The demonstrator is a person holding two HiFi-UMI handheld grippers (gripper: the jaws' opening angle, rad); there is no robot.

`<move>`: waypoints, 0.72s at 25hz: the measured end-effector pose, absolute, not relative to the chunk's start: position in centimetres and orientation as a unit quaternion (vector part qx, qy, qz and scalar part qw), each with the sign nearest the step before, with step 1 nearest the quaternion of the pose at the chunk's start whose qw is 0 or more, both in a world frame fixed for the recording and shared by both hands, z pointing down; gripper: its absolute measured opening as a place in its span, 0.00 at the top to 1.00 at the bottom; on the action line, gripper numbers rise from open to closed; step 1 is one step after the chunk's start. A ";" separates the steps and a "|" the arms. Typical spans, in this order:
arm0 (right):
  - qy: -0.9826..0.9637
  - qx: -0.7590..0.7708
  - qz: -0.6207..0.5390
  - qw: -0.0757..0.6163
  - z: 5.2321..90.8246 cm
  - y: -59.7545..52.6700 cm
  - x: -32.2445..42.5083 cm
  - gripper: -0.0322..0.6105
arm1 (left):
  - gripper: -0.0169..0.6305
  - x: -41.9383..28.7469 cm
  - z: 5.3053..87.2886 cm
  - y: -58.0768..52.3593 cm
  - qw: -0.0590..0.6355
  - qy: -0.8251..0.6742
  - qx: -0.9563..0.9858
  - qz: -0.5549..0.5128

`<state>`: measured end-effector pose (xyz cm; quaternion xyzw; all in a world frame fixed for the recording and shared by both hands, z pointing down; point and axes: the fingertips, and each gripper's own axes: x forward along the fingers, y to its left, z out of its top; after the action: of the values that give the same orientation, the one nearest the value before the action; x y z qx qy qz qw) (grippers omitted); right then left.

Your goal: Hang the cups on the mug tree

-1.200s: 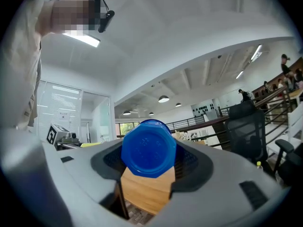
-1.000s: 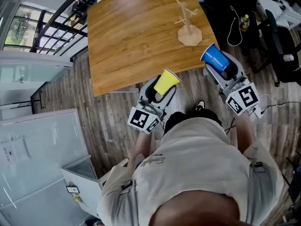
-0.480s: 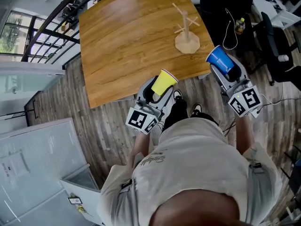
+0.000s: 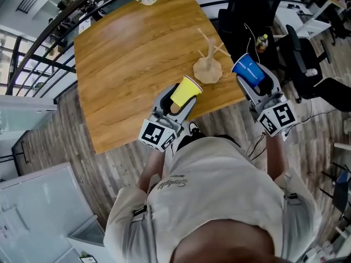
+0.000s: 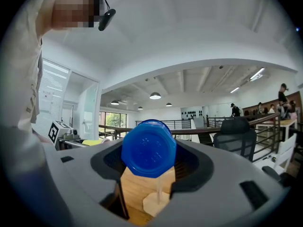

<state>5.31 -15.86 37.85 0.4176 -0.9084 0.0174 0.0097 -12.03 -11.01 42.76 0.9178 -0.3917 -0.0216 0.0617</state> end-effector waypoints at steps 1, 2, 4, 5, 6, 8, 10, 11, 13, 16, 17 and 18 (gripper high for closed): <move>-0.908 0.419 0.013 0.018 37.9 -16.2 5.0 0.56 | 0.57 -12.1 43.0 -11.5 0.062 -0.386 0.920 -0.021; -0.906 0.423 0.011 0.027 38.0 -16.5 4.7 0.56 | 0.57 -12.1 43.2 -12.0 0.063 -0.381 0.922 -0.018; -0.900 0.434 0.012 0.043 38.6 -17.1 4.7 0.56 | 0.57 -12.2 43.4 -12.8 0.064 -0.371 0.926 -0.015; -0.897 0.440 0.015 0.048 38.9 -17.3 4.7 0.56 | 0.57 -12.3 43.5 -13.2 0.064 -0.368 0.928 -0.015; -0.895 0.444 0.018 0.051 39.3 -17.5 4.7 0.56 | 0.57 -12.5 43.6 -13.5 0.064 -0.365 0.929 -0.015; -0.892 0.448 0.027 0.055 40.1 -17.7 4.6 0.56 | 0.57 -13.1 44.1 -13.9 0.065 -0.365 0.929 -0.013; -0.890 0.450 0.039 0.060 41.0 -17.5 4.4 0.56 | 0.57 -13.5 44.6 -14.0 0.072 -0.365 0.928 -0.009; -0.890 0.450 0.045 0.064 41.4 -17.5 4.5 0.56 | 0.57 -13.6 44.7 -14.1 0.076 -0.366 0.927 -0.010; -0.890 0.447 0.057 0.072 42.2 -17.9 4.6 0.56 | 0.57 -13.4 44.7 -14.2 0.083 -0.369 0.926 -0.013; -0.893 0.436 0.072 0.079 43.1 -18.7 4.2 0.56 | 0.57 -13.1 44.8 -14.4 0.082 -0.373 0.924 -0.008; -0.895 0.432 0.072 0.083 43.3 -19.0 4.0 0.56 | 0.57 -13.1 44.8 -14.5 0.081 -0.376 0.923 -0.005; -0.897 0.427 0.070 0.090 43.4 -19.3 3.7 0.56 | 0.57 -13.2 44.7 -14.6 0.081 -0.381 0.921 -0.003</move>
<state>3.74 -19.28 43.36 0.4267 -0.8972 0.0700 0.0898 -13.19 -14.63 44.69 0.9208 -0.3813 -0.0031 0.0813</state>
